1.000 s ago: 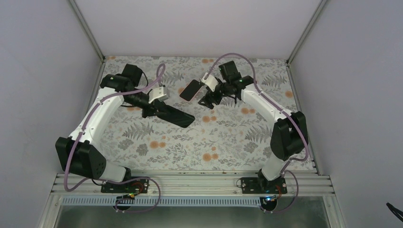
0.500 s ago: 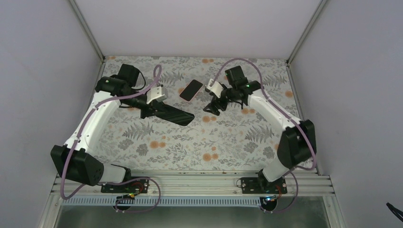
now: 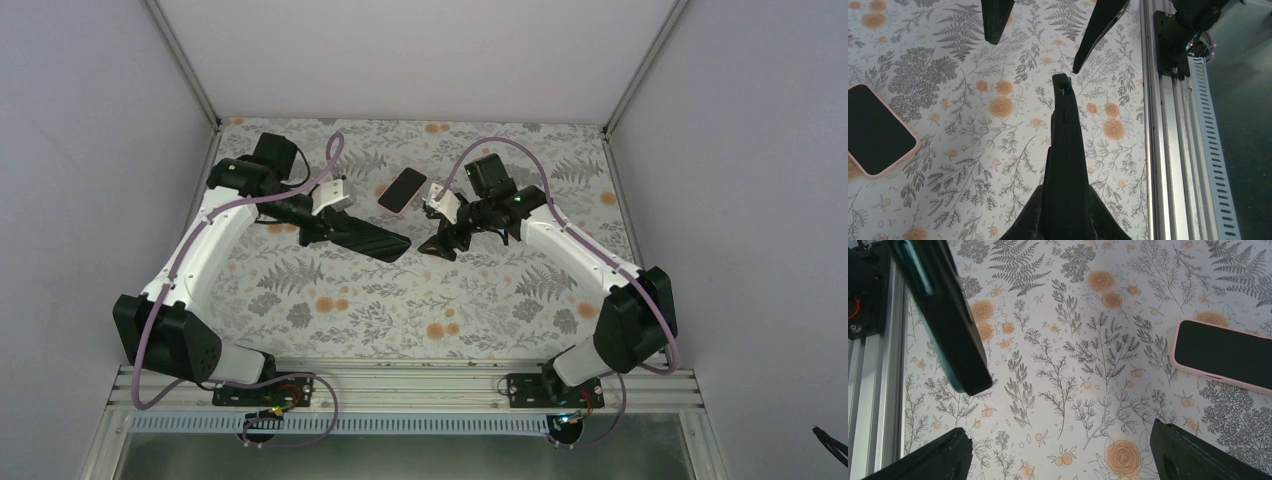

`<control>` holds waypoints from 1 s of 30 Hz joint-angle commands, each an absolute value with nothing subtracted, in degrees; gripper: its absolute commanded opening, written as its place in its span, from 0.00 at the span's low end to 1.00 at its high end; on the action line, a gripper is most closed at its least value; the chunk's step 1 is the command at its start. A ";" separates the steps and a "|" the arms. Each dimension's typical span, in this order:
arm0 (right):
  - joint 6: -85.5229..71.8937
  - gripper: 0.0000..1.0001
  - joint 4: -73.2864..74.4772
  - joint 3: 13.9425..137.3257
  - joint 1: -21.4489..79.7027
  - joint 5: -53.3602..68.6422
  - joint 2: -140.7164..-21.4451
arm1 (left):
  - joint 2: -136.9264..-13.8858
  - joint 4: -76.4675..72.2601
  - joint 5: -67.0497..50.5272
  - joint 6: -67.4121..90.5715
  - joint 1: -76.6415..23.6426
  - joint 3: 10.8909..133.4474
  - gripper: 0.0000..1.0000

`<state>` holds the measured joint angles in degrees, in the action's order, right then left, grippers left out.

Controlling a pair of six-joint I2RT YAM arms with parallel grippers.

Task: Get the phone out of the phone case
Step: Remove the phone case from the phone.

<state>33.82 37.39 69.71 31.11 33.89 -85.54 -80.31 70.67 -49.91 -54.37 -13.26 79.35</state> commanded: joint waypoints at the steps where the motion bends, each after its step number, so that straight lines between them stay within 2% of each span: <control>1: 32.21 0.91 35.07 71.02 31.37 35.74 -87.36 | -79.32 68.85 -54.23 -54.18 -13.10 78.77 0.02; 30: 33.26 0.91 37.81 74.79 31.71 38.06 -89.56 | -81.14 66.81 -55.68 -53.53 -13.18 77.62 0.02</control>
